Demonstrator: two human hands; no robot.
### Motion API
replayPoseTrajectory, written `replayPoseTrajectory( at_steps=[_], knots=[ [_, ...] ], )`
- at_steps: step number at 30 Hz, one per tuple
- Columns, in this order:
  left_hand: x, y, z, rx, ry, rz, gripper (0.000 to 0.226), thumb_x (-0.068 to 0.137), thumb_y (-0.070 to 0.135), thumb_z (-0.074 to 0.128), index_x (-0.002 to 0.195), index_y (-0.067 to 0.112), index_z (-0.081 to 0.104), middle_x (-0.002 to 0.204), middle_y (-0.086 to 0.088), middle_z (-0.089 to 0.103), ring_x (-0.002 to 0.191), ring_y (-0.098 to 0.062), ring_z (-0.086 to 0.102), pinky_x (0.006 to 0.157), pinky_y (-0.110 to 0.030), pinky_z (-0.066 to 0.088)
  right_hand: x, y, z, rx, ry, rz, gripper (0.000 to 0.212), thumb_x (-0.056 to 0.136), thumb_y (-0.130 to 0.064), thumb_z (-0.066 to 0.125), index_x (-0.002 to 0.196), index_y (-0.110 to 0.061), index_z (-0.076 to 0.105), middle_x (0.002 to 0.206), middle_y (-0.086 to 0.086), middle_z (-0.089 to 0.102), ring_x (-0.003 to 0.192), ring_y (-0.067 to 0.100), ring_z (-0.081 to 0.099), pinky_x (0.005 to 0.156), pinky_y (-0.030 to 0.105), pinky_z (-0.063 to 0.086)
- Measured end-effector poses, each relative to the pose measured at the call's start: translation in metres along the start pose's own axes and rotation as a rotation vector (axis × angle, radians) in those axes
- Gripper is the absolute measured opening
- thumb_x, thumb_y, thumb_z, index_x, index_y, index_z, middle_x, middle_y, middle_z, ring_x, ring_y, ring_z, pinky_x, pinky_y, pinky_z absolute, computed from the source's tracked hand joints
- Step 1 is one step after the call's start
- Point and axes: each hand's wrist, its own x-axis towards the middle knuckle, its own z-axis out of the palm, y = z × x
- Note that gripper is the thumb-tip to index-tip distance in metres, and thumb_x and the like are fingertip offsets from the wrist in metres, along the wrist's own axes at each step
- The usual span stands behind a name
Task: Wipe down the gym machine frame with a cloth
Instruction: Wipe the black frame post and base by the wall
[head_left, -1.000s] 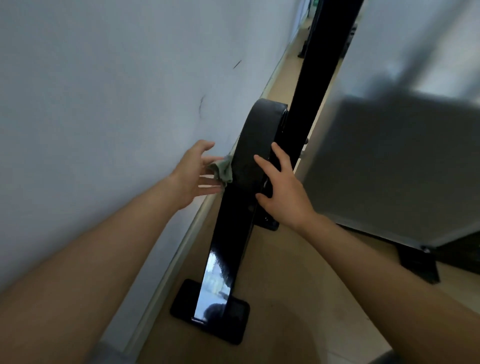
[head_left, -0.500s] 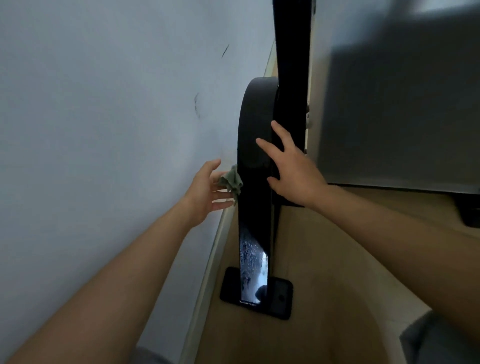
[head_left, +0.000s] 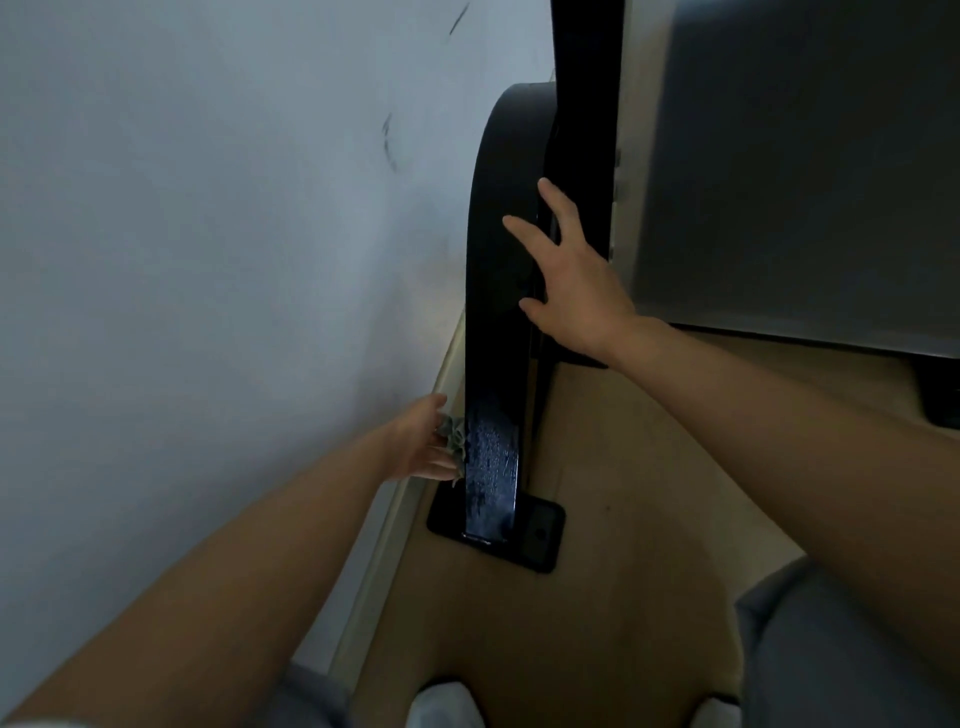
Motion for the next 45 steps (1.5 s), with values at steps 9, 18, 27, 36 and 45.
replayPoseTrajectory(
  at_steps=[9,18,27,36,45],
  knots=[
    [0.004,-0.013,0.010,-0.116,-0.027,-0.078,0.061,0.104,0.052,0.039,0.138,0.002,0.046,0.123,-0.020,0.062,0.095,-0.035,0.072,0.061,-0.037,0.060,0.001,0.003,-0.009,-0.029,-0.048,-0.021,0.091,0.087,-0.013,0.077,0.158,-0.032,0.024,0.168,-0.003,-0.013,0.129,0.024,0.050,0.092,0.036,0.055],
    [0.000,0.039,0.009,-0.314,0.113,0.241,0.013,0.100,0.019,0.061,0.104,0.007,0.063,0.105,-0.011,0.060,0.084,-0.020,0.064,0.066,-0.029,0.062,0.004,0.002,-0.002,-0.027,0.009,-0.018,0.092,0.084,-0.013,0.079,0.156,-0.033,0.026,0.167,-0.007,-0.011,0.119,0.024,0.056,0.078,0.027,0.050],
    [-0.040,0.096,0.021,-0.480,0.163,0.614,0.021,0.102,0.014,0.060,0.117,0.001,0.066,0.103,-0.013,0.068,0.100,-0.021,0.065,0.082,-0.029,0.058,0.007,0.002,-0.003,-0.015,0.046,-0.019,0.081,0.083,-0.015,0.080,0.151,-0.031,0.038,0.165,-0.012,-0.001,0.142,0.027,0.041,0.102,0.037,0.050],
    [-0.098,0.139,0.020,-0.369,-0.056,0.861,0.022,0.105,0.024,0.052,0.107,0.012,0.070,0.091,-0.002,0.075,0.082,-0.015,0.068,0.076,-0.030,0.055,0.024,-0.028,-0.040,0.846,0.069,0.239,0.052,0.090,-0.015,0.074,0.138,-0.027,0.057,0.120,-0.004,0.067,0.093,0.017,0.072,0.077,0.030,0.062],
    [-0.109,0.157,0.044,-0.111,0.019,1.043,0.011,0.089,0.023,0.077,0.100,0.021,0.074,0.089,0.007,0.076,0.079,-0.009,0.072,0.064,-0.021,0.055,0.020,-0.024,-0.070,0.705,0.377,0.322,0.025,0.083,-0.006,0.080,0.098,-0.017,0.062,0.096,0.013,0.068,0.074,0.024,0.071,0.058,0.032,0.058]
  ],
)
